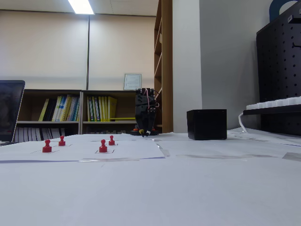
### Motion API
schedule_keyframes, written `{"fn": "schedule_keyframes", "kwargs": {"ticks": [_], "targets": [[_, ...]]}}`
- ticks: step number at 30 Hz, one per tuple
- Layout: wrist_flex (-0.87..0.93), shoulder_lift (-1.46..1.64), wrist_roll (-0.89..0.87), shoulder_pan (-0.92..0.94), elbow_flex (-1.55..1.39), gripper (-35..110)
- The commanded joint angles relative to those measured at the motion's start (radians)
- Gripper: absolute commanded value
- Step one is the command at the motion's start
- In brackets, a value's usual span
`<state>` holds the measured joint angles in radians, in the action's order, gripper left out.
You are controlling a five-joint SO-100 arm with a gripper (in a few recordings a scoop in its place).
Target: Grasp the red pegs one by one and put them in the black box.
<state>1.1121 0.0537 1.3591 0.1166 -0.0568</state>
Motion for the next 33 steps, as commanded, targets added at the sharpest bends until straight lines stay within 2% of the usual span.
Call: {"fn": "schedule_keyframes", "kwargs": {"ticks": [1,4,8,14,21,28,33], "targets": [[-0.431,0.279,-0.097,0.123,-0.029,0],[-0.839,0.428,-0.183,0.181,0.025,0],[-1.12,0.598,-0.149,0.236,0.021,1],[-1.308,0.707,-0.081,0.267,0.02,2],[-1.632,0.996,0.066,0.244,-0.005,4],[-1.776,1.299,0.141,0.206,-0.137,6],[-1.786,1.48,0.184,0.172,-0.304,9]]}}
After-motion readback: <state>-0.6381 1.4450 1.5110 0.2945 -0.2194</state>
